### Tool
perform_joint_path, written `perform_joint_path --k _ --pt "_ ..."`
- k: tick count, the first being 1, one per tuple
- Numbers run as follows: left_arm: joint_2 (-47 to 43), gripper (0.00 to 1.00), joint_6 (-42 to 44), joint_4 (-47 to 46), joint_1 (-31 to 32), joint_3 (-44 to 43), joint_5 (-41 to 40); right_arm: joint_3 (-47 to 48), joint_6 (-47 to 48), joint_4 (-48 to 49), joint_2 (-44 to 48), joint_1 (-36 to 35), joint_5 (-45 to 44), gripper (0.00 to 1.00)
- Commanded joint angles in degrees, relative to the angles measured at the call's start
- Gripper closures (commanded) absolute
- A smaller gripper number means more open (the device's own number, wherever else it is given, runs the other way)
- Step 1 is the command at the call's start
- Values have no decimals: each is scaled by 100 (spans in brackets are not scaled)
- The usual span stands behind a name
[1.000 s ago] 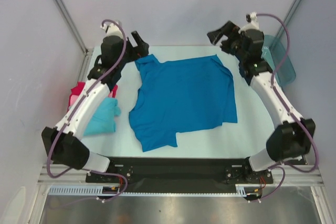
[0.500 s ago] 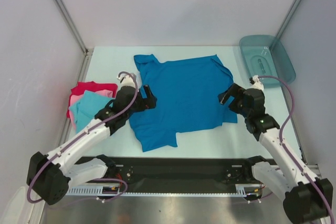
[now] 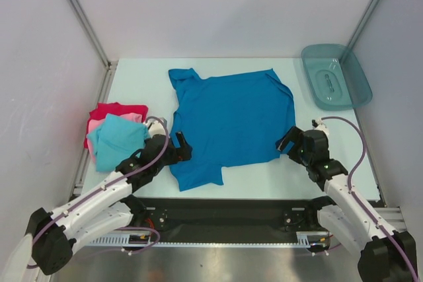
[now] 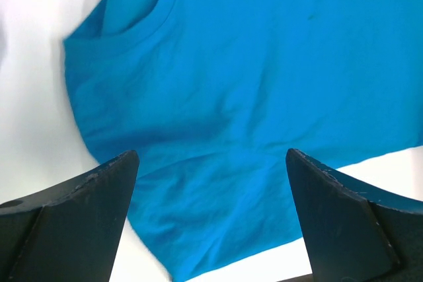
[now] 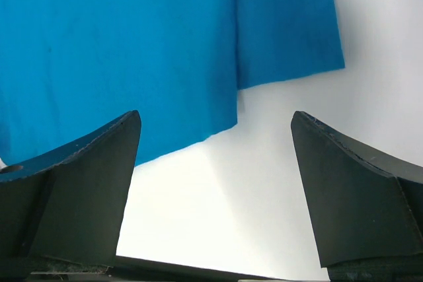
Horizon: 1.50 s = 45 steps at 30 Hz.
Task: Fold and stack the t-shirts
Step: Flatten the tshirt out
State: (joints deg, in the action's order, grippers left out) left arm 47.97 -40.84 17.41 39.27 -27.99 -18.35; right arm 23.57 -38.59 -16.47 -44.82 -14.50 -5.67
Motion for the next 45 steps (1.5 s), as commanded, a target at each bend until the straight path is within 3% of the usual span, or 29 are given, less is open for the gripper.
perform_joint_path --k 1,14,27,45 --pt "-252 1 -468 69 90 371 -134 -168 -324 3 113 88 -180 0" --pt "-1210 2 -785 658 204 1111 -187 -380 -386 56 -71 1098 206 0" --pt "-1246 2 -812 808 248 865 -204 -810 -1291 706 -378 1801 1314 0" --pt "-1475 3 -812 1134 257 593 -318 -775 -1511 1594 -1178 1784 1103 11"
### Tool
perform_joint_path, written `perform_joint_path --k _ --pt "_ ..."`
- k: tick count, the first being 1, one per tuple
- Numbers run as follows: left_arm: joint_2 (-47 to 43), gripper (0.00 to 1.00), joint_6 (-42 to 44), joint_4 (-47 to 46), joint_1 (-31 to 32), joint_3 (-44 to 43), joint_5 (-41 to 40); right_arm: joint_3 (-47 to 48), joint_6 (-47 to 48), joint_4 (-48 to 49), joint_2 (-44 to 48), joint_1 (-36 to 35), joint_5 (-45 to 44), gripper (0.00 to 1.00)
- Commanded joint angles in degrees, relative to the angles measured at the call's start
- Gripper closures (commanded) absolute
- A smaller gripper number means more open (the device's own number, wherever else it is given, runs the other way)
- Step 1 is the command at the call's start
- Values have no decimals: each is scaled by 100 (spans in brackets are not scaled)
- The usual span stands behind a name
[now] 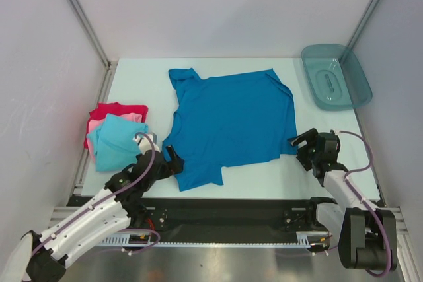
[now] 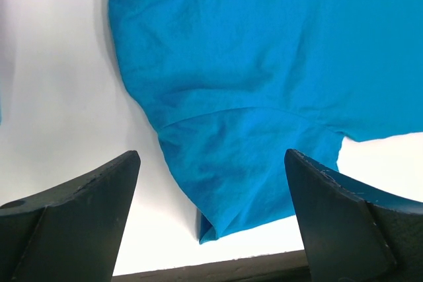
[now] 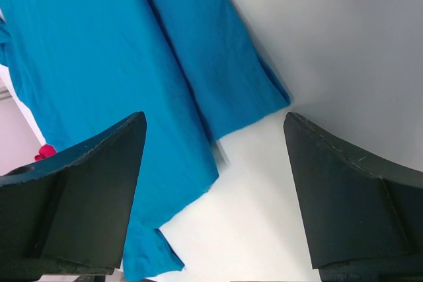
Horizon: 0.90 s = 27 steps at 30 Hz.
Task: Fold and stack the t-shirts
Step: Flatten the tshirt out
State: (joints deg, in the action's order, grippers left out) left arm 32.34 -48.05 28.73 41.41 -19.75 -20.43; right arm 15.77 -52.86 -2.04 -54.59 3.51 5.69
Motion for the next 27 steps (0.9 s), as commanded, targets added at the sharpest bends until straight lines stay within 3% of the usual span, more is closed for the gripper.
perform_joint_path --k 1,10,22,26,27 --pt "132 3 -99 -25 43 -205 -111 40 -128 152 -306 -34 -33 11" --pt "308 4 -301 -499 51 296 30 111 -93 398 -526 -114 -121 11" --pt "1187 5 -442 -1669 95 665 223 93 -207 688 -887 -43 -95 12" --pt "1371 5 -442 -1801 96 604 241 67 -242 705 -913 -34 -104 17" --pt "1389 5 -442 -1792 96 586 241 58 -251 671 -887 -34 -104 25"
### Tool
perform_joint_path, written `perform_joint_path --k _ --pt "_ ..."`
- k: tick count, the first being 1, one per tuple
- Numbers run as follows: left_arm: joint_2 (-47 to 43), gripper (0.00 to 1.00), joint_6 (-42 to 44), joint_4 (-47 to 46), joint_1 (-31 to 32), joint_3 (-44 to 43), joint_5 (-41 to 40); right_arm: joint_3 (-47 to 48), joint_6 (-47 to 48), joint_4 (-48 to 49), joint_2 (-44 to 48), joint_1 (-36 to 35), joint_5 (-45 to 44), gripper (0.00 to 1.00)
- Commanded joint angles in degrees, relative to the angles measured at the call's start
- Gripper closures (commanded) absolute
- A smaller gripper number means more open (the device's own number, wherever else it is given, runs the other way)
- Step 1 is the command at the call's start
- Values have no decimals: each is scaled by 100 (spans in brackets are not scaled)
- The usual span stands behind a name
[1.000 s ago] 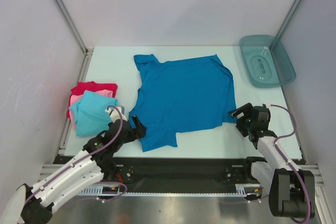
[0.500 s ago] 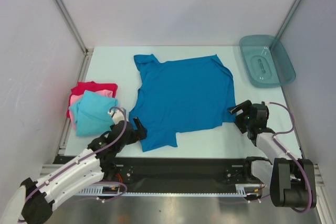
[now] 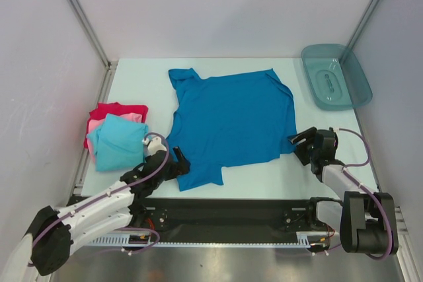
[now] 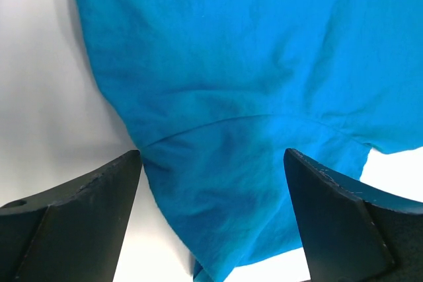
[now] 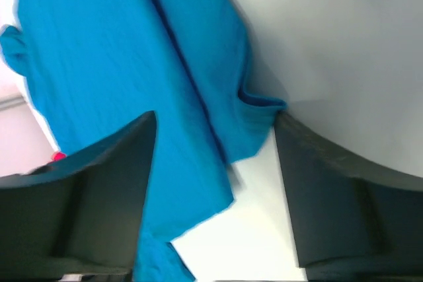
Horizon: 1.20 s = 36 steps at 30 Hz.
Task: Fold and stack the t-shirts
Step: Flatten the tshirt out
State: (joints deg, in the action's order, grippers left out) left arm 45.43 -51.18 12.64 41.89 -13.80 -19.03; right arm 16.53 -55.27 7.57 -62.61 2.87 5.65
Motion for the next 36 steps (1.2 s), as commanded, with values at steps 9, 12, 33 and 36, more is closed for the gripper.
perform_joint_path --k 9,12,33,36 --pt "-104 5 -68 -34 65 -140 75 51 -19 -432 38 38 -117 82" --pt "-227 6 -41 115 74 -228 39 113 -28 -520 65 47 -161 96" --pt "-1141 40 64 1135 109 -711 4 737 587 -2014 907 915 -56 100" --pt "-1247 41 47 1205 109 -711 -4 763 657 -2154 1013 1162 120 100"
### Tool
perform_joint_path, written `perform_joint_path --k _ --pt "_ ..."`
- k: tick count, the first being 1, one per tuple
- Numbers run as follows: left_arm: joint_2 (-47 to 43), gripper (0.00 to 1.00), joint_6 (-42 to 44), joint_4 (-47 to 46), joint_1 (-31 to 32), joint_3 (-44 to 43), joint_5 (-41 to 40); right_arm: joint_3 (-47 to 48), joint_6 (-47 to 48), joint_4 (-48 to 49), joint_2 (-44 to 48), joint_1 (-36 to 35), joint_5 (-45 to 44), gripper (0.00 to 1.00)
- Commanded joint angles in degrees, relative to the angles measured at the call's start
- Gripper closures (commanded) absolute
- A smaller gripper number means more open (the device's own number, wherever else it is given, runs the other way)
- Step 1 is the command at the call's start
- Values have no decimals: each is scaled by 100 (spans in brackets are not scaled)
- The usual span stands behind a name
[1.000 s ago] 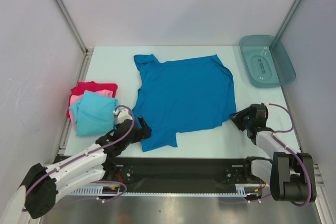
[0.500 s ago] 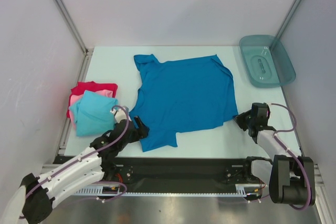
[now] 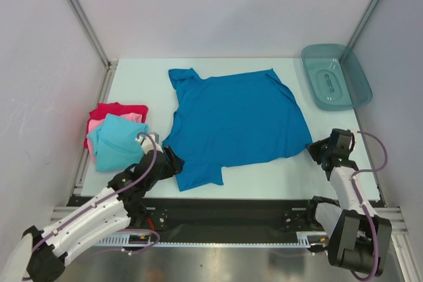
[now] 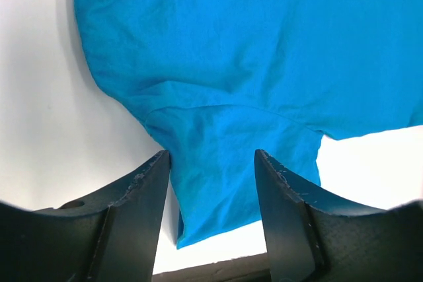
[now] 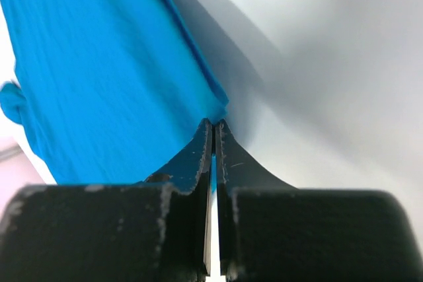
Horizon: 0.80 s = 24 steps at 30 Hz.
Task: Fold and stack the t-shirts
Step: Flatten the tshirt out
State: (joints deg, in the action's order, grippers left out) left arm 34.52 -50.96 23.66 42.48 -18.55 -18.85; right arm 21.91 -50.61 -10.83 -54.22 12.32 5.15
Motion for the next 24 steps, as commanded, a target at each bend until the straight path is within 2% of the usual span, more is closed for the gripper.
perform_joint_path --k 1,8,15,24 --pt "-183 41 25 156 50 -246 -31 226 209 -349 218 358 206 100" --pt "-323 41 25 315 50 -308 -48 191 420 -701 526 807 496 100" --pt "-288 41 -2 306 76 -290 13 129 578 -622 350 1114 715 100" --pt "-394 41 -37 367 94 -263 4 -29 623 -1061 895 1765 1102 100"
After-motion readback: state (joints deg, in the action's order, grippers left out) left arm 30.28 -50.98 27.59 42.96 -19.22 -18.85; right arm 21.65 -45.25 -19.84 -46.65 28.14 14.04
